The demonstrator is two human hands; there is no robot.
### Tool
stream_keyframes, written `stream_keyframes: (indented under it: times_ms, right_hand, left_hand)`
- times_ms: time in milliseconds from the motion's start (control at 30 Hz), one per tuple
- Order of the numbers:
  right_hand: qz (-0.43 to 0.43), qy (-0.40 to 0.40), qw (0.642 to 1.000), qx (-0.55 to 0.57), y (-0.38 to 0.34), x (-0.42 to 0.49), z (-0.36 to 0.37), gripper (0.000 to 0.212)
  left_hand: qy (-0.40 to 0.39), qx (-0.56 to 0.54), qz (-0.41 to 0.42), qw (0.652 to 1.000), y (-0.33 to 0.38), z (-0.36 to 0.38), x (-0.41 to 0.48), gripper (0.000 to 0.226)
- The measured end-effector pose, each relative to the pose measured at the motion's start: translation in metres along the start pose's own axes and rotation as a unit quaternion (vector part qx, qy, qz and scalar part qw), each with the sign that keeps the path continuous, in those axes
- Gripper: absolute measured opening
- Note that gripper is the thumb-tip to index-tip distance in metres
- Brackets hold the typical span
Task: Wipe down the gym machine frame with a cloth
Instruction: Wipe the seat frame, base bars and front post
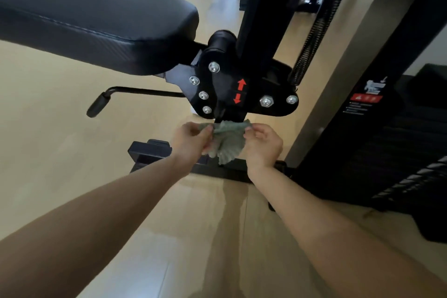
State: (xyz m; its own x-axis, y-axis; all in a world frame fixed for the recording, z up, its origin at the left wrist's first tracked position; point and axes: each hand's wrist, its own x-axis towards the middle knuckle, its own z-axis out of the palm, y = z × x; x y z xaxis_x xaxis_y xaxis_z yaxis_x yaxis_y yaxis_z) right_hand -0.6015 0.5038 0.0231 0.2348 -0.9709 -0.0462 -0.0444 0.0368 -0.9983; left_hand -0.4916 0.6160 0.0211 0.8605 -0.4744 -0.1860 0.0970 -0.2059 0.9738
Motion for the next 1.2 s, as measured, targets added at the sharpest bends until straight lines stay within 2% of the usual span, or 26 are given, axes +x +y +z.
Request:
stream_keyframes:
  times_ms: [100,167,300,400,500,633,767,933,1033,1100,1200]
  right_hand:
    - [0.019,0.029,0.993,0.111,-0.012,0.004,0.016,0.025]
    - [0.019,0.000,0.991,0.134,-0.011,0.008,0.019,0.023]
    - [0.016,-0.126,0.986,0.111,0.013,0.007,0.009,0.028]
    - [-0.053,-0.167,0.984,0.032,0.030,0.004,0.004,0.033]
    - [-0.070,-0.138,0.988,-0.007,0.029,0.003,0.006,0.028]
    - [0.005,-0.118,0.993,0.001,0.030,0.003,0.005,0.014]
    - [0.057,-0.116,0.991,0.045,0.022,0.002,0.006,0.013]
    - [0.036,-0.107,0.987,0.110,-0.004,0.011,0.005,0.013]
    - [0.003,-0.099,0.990,0.106,-0.007,0.013,0.004,0.012]
    - [0.002,-0.085,0.992,0.094,-0.002,0.013,0.004,0.010]
    - [0.032,-0.078,0.994,0.070,0.021,0.003,0.006,0.008]
  left_hand:
    - [0.025,-0.024,0.029,0.999,0.007,0.016,0.002,0.018]
    - [0.004,-0.051,0.023,0.998,0.007,0.020,0.003,0.013]
    - [-0.026,-0.067,0.016,0.997,-0.006,0.018,0.004,0.023]
    - [-0.028,-0.063,0.002,0.998,-0.017,0.019,0.006,0.029]
    - [-0.024,-0.055,-0.015,0.998,-0.025,0.023,0.004,0.034]
    - [-0.013,-0.066,-0.053,0.996,-0.030,0.027,0.004,0.039]
    - [0.005,-0.055,-0.035,0.998,-0.025,0.028,0.005,0.035]
    - [-0.016,-0.138,0.015,0.990,0.001,0.029,-0.001,0.035]
    - [-0.022,-0.151,0.024,0.988,0.004,0.027,-0.001,0.036]
    - [-0.020,-0.126,0.020,0.992,0.003,0.024,0.002,0.037]
    - [0.013,0.017,0.026,0.999,-0.004,0.022,0.012,0.033]
